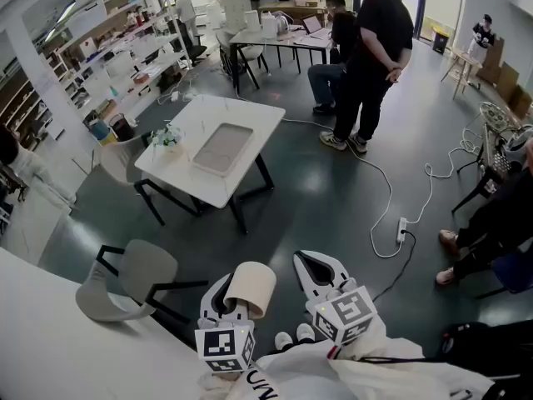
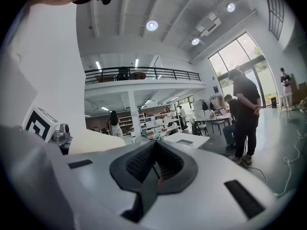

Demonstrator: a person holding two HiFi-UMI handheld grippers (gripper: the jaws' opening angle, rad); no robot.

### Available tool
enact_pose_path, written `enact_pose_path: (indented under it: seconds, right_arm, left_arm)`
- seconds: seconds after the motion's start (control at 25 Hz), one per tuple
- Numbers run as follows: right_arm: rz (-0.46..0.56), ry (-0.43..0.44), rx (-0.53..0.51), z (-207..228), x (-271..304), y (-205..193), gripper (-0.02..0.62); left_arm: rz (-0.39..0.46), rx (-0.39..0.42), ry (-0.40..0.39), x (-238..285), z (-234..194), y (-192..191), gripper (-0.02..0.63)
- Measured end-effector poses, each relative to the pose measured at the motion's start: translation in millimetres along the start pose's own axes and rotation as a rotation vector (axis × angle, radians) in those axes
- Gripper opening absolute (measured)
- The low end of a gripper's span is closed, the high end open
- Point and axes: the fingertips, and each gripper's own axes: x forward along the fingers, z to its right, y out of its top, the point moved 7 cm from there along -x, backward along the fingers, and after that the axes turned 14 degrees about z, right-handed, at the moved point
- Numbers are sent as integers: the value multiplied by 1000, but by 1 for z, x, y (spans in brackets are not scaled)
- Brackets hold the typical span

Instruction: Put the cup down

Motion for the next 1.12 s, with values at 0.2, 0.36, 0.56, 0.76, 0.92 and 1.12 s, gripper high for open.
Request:
enact_pose_path:
  seconds: [0.2,0.36,0.56,0.76,0.92,1.12]
  right_arm:
    - [12,5,21,5,1,0,3]
    - [12,22,11,13,1,-1,5]
    - [20,37,17,17,6,-2,5]
    - [25,60,9,20,27,-6,3]
    - [25,78,16,23,54,-13,3]
    - [21,86,3,30,115,-25,4]
  left_arm:
    - [7,14,5,4,0,2,46]
    - [15,28,23,7,1,2,46]
    - [17,25,59,5,-7,-1,46]
    - [28,28,81,18,-22,-4,46]
    - [36,25,111,37,-46,-5,46]
    - [42,26,128,77,-94,-9,46]
